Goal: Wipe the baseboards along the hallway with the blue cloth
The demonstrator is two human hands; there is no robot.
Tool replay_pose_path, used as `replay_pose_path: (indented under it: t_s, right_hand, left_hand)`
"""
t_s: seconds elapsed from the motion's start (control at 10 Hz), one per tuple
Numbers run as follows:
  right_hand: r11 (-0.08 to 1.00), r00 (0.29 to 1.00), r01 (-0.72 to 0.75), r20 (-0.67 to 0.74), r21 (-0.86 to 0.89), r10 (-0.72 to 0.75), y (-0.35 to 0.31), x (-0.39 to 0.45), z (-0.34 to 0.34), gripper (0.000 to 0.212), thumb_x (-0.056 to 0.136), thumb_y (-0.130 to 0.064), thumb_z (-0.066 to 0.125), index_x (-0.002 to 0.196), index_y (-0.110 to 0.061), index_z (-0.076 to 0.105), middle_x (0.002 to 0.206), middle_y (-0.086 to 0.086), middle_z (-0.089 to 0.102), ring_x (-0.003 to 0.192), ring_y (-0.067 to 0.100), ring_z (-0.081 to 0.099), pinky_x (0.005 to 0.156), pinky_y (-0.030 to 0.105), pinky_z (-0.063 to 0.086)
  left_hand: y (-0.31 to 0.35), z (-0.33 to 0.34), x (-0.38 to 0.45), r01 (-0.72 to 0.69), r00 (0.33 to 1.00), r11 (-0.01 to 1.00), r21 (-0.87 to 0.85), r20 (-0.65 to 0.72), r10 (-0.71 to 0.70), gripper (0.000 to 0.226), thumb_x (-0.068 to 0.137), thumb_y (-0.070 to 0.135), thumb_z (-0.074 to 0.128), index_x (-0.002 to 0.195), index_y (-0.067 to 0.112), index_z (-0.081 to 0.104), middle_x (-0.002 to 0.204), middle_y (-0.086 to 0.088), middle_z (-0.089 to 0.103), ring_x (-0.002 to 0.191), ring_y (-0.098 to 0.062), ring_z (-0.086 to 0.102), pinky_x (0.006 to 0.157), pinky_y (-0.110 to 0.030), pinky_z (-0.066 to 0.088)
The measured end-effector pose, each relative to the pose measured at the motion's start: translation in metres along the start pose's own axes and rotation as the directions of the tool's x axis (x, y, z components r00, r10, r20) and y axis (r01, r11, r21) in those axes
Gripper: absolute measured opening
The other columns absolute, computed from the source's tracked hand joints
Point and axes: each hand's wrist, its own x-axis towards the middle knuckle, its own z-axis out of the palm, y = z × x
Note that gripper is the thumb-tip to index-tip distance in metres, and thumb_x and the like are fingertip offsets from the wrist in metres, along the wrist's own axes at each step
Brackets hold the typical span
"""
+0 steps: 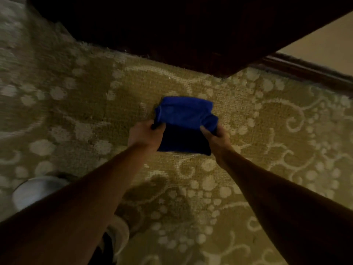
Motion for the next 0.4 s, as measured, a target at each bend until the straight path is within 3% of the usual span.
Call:
replay_pose_path:
  t_s: [0.1,0.2,0.3,0.4]
  right_hand:
    - [1.0,1.0,0.01,0.008,-0.028,-0.009,-0.001,0.002,-0.004,0.025,0.09,-0.025,0.064,0.113,-0.028,0.055,0.113,-0.001,0.063,0.107,0.022,0.06,0.094,0.047,0.052]
    - [0.996,0.995,-0.041,0.084,-0.079,0.048,-0.011,0.0,-0.012,0.03,0.091,-0.011,0.059,0.119,-0.02,0.054,0.115,0.005,0.063,0.109,0.026,0.06,0.094,0.044,0.051]
    - [0.971,0.998,-0.048,0.033,-0.233,0.058,-0.038,-0.023,-0.01,0.036,0.093,-0.02,0.055,0.128,-0.01,0.05,0.116,0.007,0.059,0.111,0.029,0.058,0.093,0.041,0.05]
    - [0.93,0.999,-0.036,-0.051,-0.366,0.018,-0.065,-0.059,-0.019,0.041,0.095,-0.028,0.051,0.128,-0.003,0.05,0.118,0.014,0.058,0.107,0.03,0.058,0.089,0.043,0.051]
  left_hand:
    - [0.0,-0.008,0.006,0.083,0.996,0.997,0.013,0.034,-0.083,0.041,0.09,0.043,0.064,0.115,0.01,0.067,0.112,-0.011,0.066,0.106,-0.032,0.063,0.091,-0.04,0.052]
    - [0.013,-0.017,0.003,0.07,0.985,0.997,-0.037,0.162,-0.063,0.032,0.091,0.024,0.066,0.115,0.003,0.065,0.117,-0.018,0.065,0.108,-0.034,0.063,0.098,-0.047,0.05]
    - [0.035,-0.03,-0.011,0.088,0.99,0.995,-0.047,0.117,-0.082,0.029,0.093,0.015,0.061,0.117,-0.002,0.062,0.109,-0.018,0.064,0.099,-0.031,0.062,0.086,-0.041,0.053]
    - [0.064,-0.042,-0.047,0.086,0.994,0.995,-0.047,0.072,-0.082,0.013,0.095,0.012,0.055,0.094,0.001,0.062,0.095,-0.021,0.063,0.086,-0.026,0.054,0.069,-0.033,0.043]
